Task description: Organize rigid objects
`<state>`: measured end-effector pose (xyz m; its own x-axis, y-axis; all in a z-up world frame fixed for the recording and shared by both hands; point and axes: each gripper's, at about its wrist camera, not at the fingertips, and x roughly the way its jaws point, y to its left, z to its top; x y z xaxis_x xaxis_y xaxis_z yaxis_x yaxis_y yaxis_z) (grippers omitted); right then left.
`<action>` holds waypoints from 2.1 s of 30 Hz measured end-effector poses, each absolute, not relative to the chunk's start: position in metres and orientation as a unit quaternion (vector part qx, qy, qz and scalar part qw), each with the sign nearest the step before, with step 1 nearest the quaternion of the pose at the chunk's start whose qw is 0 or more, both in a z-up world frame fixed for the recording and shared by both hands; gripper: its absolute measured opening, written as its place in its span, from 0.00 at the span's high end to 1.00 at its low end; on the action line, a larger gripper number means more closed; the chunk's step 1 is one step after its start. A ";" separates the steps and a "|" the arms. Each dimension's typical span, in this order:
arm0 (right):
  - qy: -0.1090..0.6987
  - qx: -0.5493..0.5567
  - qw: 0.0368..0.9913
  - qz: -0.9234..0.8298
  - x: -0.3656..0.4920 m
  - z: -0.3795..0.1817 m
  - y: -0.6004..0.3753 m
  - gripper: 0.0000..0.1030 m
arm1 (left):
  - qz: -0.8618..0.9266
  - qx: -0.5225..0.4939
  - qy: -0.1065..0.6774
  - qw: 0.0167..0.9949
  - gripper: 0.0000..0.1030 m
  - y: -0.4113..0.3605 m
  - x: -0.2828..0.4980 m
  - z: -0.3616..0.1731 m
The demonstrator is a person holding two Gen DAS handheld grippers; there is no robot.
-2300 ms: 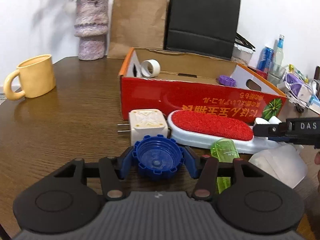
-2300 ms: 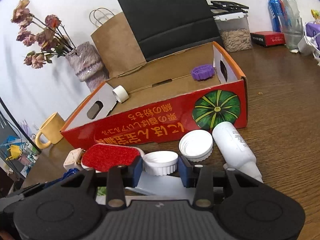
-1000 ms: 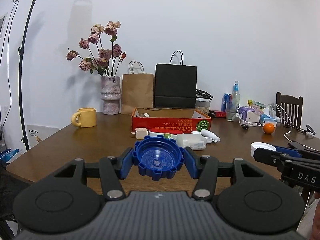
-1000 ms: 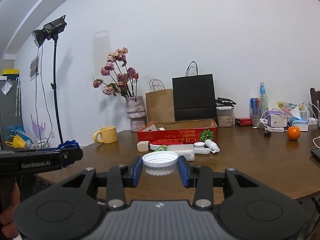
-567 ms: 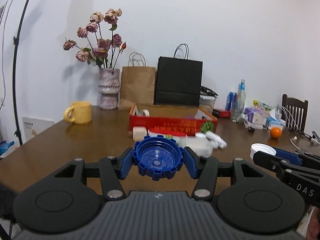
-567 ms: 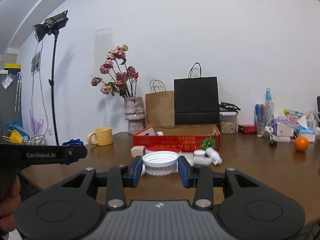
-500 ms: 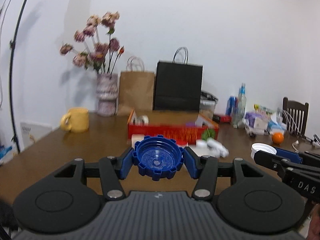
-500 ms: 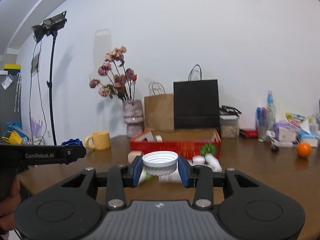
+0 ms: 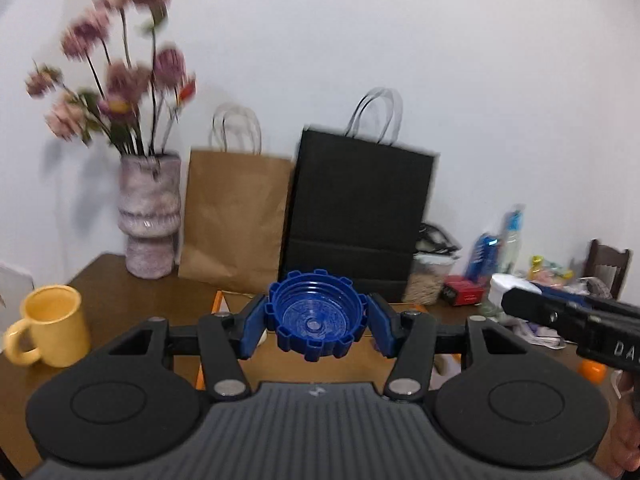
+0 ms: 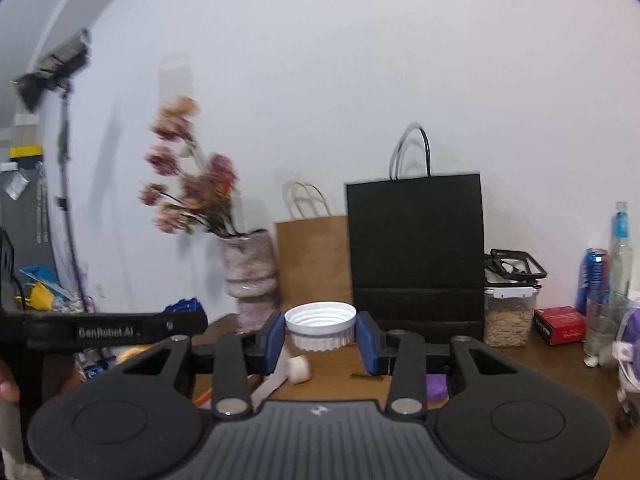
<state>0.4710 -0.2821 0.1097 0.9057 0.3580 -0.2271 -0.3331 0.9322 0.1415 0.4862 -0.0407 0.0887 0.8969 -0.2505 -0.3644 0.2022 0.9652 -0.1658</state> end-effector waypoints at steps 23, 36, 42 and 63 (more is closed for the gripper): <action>0.439 0.013 0.894 0.090 0.748 -0.026 -0.251 0.55 | -0.109 -0.004 0.441 0.891 0.33 -0.071 0.722 -0.033; 0.362 -0.005 0.928 0.087 0.624 0.102 -0.260 0.36 | -0.081 0.007 0.336 0.938 0.25 -0.049 0.604 0.099; 0.308 -0.029 0.947 0.084 0.539 0.145 -0.262 0.27 | -0.078 0.012 0.246 0.966 0.22 -0.039 0.511 0.149; 0.062 0.020 0.995 0.072 0.360 0.125 -0.272 0.11 | -0.051 -0.001 0.098 0.994 0.06 -0.018 0.355 0.134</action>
